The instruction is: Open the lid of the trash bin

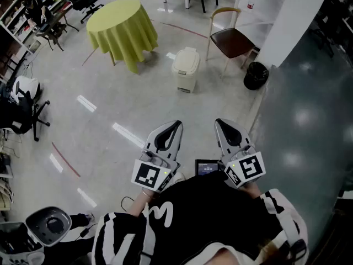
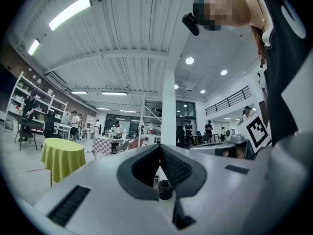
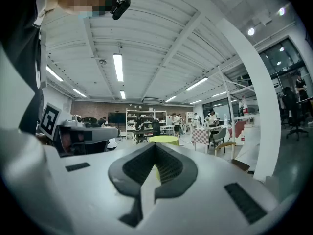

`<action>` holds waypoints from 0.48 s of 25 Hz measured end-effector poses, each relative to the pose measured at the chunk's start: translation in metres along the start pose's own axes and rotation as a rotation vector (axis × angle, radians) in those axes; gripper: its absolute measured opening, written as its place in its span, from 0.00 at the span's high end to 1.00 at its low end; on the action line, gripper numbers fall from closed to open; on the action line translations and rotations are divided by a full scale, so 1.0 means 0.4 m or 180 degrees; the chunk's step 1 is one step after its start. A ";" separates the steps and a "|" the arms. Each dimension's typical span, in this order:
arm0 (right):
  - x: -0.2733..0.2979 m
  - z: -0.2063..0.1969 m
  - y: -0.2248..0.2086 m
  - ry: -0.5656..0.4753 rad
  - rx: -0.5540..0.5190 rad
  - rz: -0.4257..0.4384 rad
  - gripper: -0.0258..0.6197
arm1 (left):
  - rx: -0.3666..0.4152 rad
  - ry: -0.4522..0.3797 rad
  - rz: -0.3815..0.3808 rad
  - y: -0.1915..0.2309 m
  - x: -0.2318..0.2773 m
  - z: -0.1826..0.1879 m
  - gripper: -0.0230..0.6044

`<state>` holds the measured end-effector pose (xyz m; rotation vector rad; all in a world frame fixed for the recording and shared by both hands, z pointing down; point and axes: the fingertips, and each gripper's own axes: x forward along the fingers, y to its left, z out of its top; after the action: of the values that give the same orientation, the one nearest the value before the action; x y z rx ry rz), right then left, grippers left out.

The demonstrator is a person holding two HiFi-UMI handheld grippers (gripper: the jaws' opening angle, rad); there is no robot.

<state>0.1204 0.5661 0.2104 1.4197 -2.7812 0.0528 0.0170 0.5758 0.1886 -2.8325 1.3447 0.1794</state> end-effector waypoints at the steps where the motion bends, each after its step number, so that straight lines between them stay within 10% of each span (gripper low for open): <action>1: 0.006 0.003 0.006 -0.0002 -0.0008 0.0005 0.96 | 0.0004 -0.0004 0.0010 0.007 -0.004 0.003 0.95; 12: 0.012 0.015 0.062 -0.0010 -0.0059 0.0012 0.96 | 0.0058 -0.0015 0.0030 0.027 -0.046 0.019 0.95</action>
<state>0.0973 0.5765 0.2041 1.4115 -2.7795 0.0251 -0.0036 0.5837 0.1833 -2.8097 1.3521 0.1728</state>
